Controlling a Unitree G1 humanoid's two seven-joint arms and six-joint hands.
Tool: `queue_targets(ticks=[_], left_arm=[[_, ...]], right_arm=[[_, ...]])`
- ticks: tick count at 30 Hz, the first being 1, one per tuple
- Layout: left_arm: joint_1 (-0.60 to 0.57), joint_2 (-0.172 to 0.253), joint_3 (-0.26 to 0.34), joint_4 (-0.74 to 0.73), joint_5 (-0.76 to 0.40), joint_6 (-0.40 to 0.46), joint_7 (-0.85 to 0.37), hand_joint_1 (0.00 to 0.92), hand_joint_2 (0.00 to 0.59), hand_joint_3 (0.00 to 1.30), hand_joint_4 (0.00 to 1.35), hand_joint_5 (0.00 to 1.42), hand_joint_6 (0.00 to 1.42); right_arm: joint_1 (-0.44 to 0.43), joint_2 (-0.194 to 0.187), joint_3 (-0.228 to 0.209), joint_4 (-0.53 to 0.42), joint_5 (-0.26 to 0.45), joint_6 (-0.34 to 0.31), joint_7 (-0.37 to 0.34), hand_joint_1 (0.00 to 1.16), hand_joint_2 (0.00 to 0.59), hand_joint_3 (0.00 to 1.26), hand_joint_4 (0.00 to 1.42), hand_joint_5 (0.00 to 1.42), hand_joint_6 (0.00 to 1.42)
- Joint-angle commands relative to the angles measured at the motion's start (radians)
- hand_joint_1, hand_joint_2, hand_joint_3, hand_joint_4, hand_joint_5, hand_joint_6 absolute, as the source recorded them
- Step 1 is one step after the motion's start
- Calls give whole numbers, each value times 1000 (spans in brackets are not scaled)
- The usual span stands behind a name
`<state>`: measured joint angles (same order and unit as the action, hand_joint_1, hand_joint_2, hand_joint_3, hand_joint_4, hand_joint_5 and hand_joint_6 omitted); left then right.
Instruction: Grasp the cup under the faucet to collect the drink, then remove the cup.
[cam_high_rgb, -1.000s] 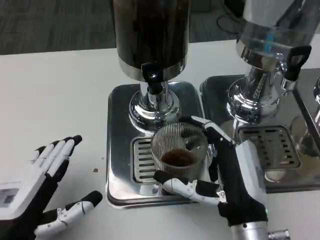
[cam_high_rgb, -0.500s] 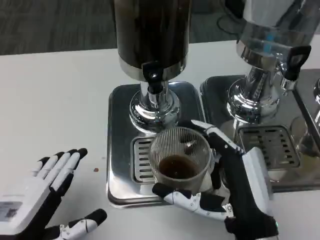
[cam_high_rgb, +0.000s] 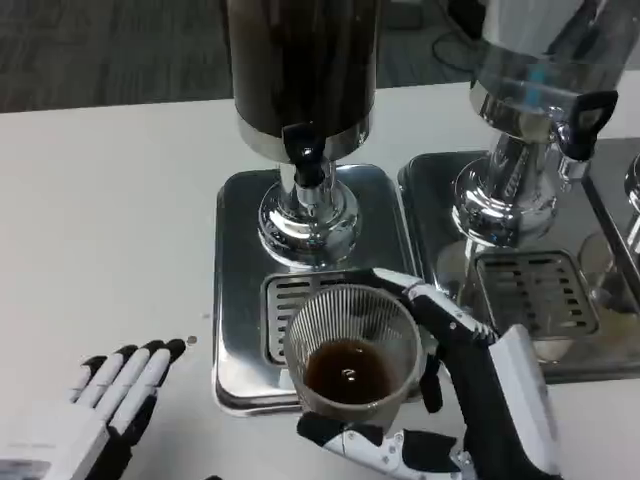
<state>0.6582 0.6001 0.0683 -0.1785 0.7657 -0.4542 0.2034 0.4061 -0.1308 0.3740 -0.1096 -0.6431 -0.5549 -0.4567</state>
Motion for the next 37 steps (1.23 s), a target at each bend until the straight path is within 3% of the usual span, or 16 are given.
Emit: queue_targets(ticks=[1, 14, 37], left_arm=[[62, -23, 34, -58, 31, 10, 32, 0, 139, 0, 0, 0, 0], [128, -110, 28, -129, 55, 74, 5, 0, 136, 0, 0, 0, 0], [120, -120, 22, -136, 51, 89, -9, 0, 134, 0, 0, 0, 0]], right_arm=[[43, -11, 5, -72, 5, -49, 10, 1009, 117, 509, 619, 907, 1338], [107, -27, -25, -148, 63, -49, 79, 995, 116, 517, 636, 917, 1352], [113, -12, -50, -150, 64, -55, 88, 990, 117, 518, 636, 920, 1354]])
